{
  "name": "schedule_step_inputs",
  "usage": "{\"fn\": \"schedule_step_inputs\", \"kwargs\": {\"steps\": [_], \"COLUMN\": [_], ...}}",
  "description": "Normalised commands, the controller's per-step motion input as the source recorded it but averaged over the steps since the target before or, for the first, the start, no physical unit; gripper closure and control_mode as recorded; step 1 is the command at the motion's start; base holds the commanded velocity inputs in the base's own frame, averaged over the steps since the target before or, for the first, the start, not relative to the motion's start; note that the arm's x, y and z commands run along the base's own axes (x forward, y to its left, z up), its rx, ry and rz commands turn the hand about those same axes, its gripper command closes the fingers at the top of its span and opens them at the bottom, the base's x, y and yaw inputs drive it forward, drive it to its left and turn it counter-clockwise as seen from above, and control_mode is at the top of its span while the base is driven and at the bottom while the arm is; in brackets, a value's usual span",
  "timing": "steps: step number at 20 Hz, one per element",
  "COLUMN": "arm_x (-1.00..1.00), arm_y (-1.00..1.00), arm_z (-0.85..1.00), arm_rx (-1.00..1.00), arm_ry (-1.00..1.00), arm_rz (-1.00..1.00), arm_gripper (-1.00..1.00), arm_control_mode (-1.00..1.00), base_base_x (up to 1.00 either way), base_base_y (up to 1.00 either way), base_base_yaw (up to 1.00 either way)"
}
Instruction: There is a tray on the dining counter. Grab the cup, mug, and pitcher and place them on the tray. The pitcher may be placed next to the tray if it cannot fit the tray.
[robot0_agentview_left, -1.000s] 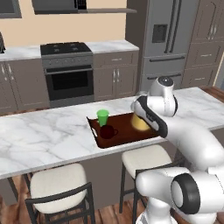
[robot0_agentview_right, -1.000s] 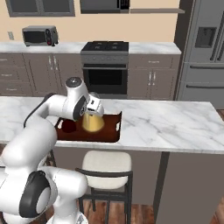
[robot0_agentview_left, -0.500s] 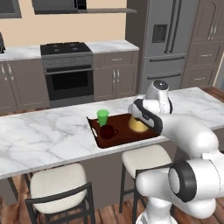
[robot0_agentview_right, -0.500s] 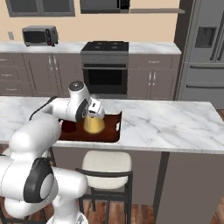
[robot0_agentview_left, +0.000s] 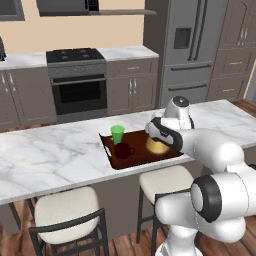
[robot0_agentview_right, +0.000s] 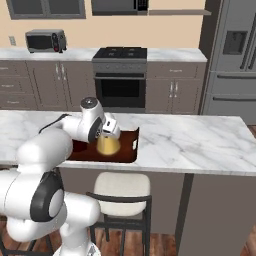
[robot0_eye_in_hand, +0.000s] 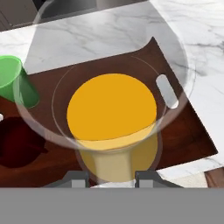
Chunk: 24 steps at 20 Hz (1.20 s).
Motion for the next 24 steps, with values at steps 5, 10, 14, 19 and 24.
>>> {"fn": "schedule_step_inputs", "kwargs": {"steps": [5, 10, 14, 19, 24], "arm_x": [0.08, 0.11, 0.26, 0.19, 0.00], "arm_y": [0.01, 0.00, 0.00, 0.00, 0.00], "arm_z": [-0.23, -0.19, 0.00, -0.01, 0.00], "arm_rx": [0.00, 0.00, 0.00, 0.00, 0.00], "arm_ry": [0.00, 0.00, 0.00, 0.00, 0.00], "arm_rz": [0.00, 0.00, 0.00, 0.00, 0.00], "arm_gripper": [1.00, 1.00, 1.00, 1.00, 1.00], "arm_control_mode": [-1.00, -1.00, -1.00, -1.00, -1.00], "base_base_x": [0.00, 0.00, 0.00, 0.00, 0.00], "base_base_y": [0.00, 0.00, 0.00, 0.00, 0.00], "base_base_yaw": [0.00, 0.00, 0.00, 0.00, 0.00]}}
